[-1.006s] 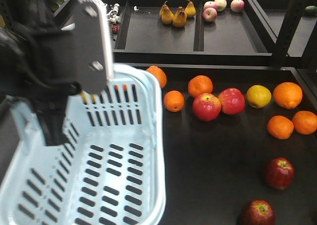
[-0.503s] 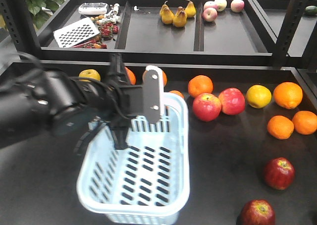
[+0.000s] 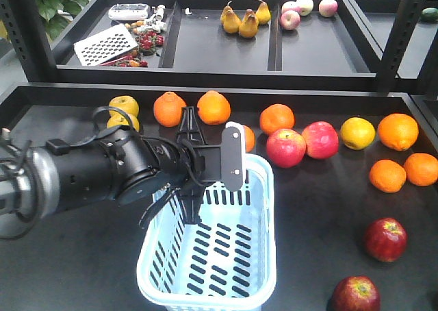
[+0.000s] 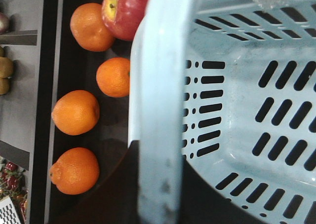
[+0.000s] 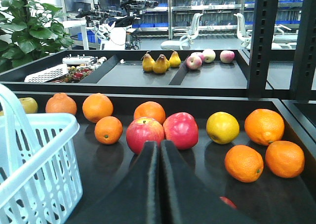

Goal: Pick three apples into basket with both arms
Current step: 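Lower the light-blue basket onto the table with the left gripper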

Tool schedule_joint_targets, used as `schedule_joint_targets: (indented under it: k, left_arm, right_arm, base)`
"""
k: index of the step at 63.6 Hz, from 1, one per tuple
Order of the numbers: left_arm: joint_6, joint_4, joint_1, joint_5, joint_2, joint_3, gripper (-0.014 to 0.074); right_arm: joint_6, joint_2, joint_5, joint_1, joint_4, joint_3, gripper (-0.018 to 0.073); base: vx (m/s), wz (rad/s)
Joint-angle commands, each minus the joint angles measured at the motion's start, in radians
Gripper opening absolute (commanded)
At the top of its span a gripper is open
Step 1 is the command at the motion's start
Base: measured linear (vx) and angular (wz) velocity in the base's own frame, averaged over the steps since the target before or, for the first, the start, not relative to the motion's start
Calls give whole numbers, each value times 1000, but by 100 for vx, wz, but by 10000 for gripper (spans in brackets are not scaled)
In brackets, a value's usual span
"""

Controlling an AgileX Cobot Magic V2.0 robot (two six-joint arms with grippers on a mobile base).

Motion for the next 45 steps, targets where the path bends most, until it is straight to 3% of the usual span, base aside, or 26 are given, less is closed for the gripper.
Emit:
schedule_joint_targets:
  k: [1,11,45]
  left_arm:
    - [-29,5,-1,-71,-30,-49,-5]
    - [-53,4,-1,-12,6,-114,1]
    - [-49,4,-1,6,52,-131,51]
  right_arm:
    - [-7,10,-77,-5,-3,10,-8]
    - [-7,10,-77,-5,-3,10,-8]
    - [-7,10,-77,-5,-3,10,-8]
  base:
    - [0,0]
    - [0,0]
    - [0,0]
